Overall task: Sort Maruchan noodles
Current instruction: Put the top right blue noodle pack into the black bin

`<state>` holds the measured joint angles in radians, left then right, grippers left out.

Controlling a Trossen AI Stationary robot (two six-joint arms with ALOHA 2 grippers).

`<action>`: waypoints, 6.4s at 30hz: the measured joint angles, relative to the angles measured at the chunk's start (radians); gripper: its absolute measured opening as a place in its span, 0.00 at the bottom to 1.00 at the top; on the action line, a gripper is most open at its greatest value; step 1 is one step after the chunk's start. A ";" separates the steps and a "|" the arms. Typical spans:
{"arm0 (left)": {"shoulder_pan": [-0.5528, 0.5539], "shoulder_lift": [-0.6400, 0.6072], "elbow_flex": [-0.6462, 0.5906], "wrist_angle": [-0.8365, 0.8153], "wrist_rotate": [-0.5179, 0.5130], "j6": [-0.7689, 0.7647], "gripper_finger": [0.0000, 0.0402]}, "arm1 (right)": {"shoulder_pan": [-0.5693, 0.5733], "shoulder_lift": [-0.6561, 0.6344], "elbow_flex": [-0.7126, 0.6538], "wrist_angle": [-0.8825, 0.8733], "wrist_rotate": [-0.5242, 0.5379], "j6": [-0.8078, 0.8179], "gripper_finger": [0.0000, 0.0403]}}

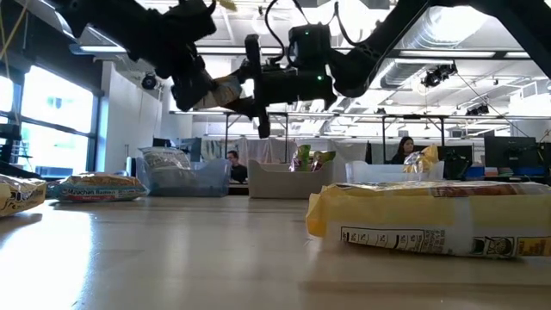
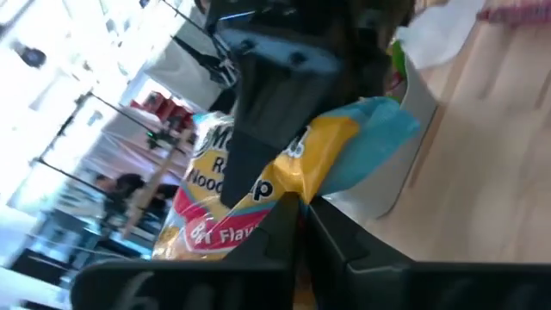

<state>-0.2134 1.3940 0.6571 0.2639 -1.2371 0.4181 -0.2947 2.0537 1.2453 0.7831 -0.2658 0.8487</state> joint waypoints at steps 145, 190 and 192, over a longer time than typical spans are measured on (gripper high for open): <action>0.424 -0.249 -0.122 0.732 1.262 -0.571 0.00 | -0.076 -0.423 -0.513 0.514 -0.318 -0.540 0.78; 0.422 -0.248 -0.121 0.873 1.377 -0.630 0.00 | -0.018 -0.373 -0.362 0.457 -0.295 -0.647 0.78; 0.422 -0.248 -0.121 0.872 1.377 -0.644 0.00 | -0.018 -0.342 -0.327 0.454 -0.308 -0.642 0.78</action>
<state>0.2085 1.1461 0.5358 1.1359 0.1402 -0.2254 -0.3122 1.7113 0.9186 1.2366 -0.5740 0.2069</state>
